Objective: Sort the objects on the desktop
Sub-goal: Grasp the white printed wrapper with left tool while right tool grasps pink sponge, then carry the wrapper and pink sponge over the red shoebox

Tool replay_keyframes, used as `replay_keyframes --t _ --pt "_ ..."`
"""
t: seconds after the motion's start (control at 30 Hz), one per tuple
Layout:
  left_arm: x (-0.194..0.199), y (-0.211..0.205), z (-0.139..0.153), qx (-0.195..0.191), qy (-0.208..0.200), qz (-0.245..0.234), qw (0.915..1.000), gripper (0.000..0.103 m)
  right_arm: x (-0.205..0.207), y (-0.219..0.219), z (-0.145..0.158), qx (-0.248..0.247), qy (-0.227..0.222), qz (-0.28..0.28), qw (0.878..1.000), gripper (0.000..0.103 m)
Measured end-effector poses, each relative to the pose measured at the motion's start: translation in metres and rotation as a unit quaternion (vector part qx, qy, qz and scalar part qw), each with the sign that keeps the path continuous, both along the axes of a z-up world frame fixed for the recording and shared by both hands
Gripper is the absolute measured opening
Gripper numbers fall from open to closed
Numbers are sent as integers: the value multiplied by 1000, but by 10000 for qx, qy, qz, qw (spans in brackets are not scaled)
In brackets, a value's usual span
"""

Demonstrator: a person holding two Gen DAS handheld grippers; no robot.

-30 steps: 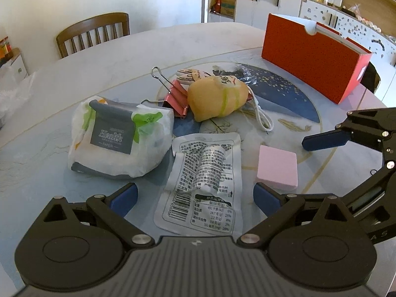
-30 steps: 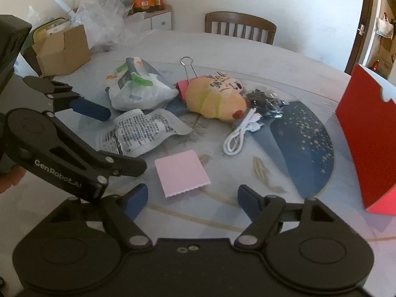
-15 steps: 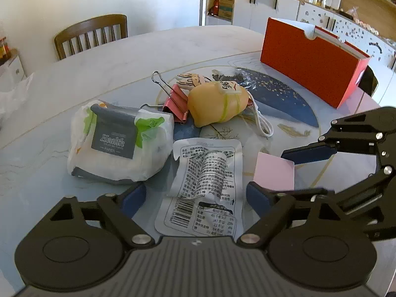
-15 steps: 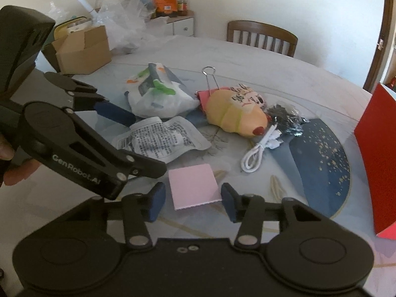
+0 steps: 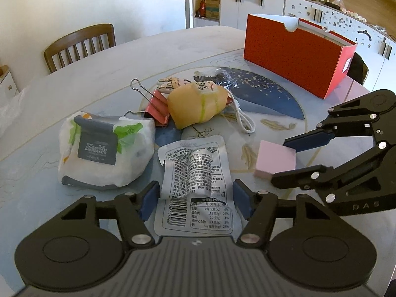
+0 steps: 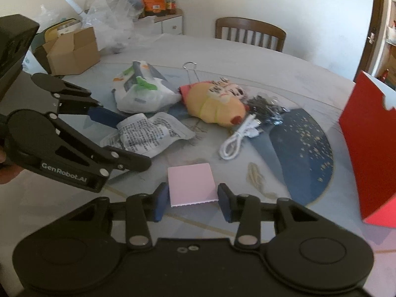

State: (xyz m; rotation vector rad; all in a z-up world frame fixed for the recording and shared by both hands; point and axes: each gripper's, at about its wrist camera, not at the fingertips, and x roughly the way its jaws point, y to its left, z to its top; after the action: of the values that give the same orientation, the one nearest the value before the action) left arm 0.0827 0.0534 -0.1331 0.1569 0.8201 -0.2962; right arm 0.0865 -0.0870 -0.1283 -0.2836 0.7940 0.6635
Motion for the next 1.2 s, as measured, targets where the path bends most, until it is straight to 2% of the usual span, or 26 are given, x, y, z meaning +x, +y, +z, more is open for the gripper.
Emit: replay_keyframes --t 0.33,0.57,0.93,1.2 --pt "-3 -5 3 -143 88 139 9998 62 -1 -23 3 141 263 -574 9979 42" --pt "-7 -8 12 -343 147 337 9987 62 -3 -40 14 266 247 -878 9955 42" --pt "-18 -27 46 -562 -110 446 9974 62 -7 -69 40 524 216 -1292 9900 42" --pt "-22 -50 72 -613 -289 244 9974 62 -8 -87 67 669 56 -1491 9865 42"
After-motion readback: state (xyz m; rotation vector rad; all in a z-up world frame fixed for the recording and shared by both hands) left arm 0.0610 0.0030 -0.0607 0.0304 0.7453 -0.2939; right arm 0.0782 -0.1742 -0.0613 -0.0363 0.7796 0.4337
